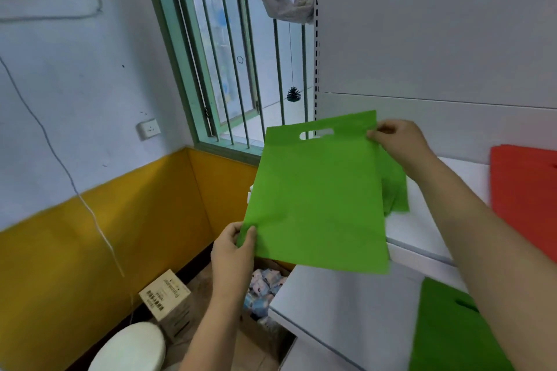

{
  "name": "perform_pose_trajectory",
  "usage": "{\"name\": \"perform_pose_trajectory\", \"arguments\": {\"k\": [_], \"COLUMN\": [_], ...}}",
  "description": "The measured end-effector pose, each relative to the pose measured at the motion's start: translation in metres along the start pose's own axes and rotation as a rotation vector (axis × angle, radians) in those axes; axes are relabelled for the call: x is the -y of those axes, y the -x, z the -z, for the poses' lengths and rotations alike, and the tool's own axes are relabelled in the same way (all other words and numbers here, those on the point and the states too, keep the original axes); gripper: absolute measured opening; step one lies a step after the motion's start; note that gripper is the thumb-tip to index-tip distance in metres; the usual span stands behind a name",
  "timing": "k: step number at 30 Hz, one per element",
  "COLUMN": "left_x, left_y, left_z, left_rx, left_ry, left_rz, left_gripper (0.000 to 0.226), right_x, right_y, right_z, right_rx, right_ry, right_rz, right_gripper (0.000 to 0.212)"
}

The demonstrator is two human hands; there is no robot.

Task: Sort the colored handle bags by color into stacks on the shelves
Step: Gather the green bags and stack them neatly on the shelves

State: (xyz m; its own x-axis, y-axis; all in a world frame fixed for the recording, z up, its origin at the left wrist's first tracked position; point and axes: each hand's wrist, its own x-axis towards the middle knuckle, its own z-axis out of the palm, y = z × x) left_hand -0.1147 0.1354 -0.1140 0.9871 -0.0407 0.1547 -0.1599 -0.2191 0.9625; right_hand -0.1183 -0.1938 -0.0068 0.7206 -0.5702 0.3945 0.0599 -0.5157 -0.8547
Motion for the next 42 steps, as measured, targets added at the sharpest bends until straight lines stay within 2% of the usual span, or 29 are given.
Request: {"name": "perform_pose_trajectory", "arguments": {"k": [3,7,12,16,19,21,24,28,32,34,36,40,42], "left_x": [0.02,0.053,0.09,0.122,0.136,0.138,0.146,0.152,0.171,0.193,0.212,0.243,0.256], "left_y": [0.022,0.056,0.116,0.169,0.196,0.209,0.22,0.234,0.238,0.24,0.24,0.231,0.222], "left_z": [0.018,0.031,0.014,-0.006,-0.023,-0.039,-0.074,-0.139,-0.207,-0.237,-0.264,-0.312,-0.332], "left_rx": [0.039,0.082,0.171,0.297,0.361,0.376,0.416,0.503,0.504,0.485,0.469,0.408,0.401], "left_ry": [0.017,-0.074,-0.128,-0.112,-0.161,-0.17,-0.168,-0.209,-0.183,-0.155,-0.138,-0.15,-0.14], "left_rz": [0.051,0.118,0.186,0.253,0.263,0.298,0.363,0.453,0.56,0.607,0.638,0.661,0.663], "left_gripper": [0.007,0.009,0.006,0.006,0.011,0.008,0.014,0.023,0.019,0.019,0.017,0.012,0.015], "right_x": [0.016,0.027,0.004,-0.04,-0.095,-0.135,-0.195,-0.27,-0.339,-0.37,-0.397,-0.443,-0.465], "right_y": [0.044,0.122,0.212,0.264,0.288,0.295,0.294,0.286,0.267,0.258,0.251,0.239,0.228], "right_z": [0.003,0.007,0.026,0.059,0.089,0.112,0.147,0.192,0.215,0.218,0.218,0.214,0.211], "right_rx": [0.01,0.019,0.238,0.297,0.317,0.266,0.197,0.105,0.089,0.095,0.103,0.138,0.095], "right_ry": [0.113,0.315,0.468,0.463,0.365,0.311,0.227,0.146,0.114,0.078,0.071,0.109,0.108], "right_rz": [0.021,0.032,-0.027,-0.187,-0.392,-0.557,-0.731,-0.854,-0.919,-0.964,-1.011,-0.988,-0.95], "right_gripper": [0.005,0.011,0.014,0.028,0.023,0.009,0.018,0.022,0.02,0.011,0.015,0.018,0.019]}}
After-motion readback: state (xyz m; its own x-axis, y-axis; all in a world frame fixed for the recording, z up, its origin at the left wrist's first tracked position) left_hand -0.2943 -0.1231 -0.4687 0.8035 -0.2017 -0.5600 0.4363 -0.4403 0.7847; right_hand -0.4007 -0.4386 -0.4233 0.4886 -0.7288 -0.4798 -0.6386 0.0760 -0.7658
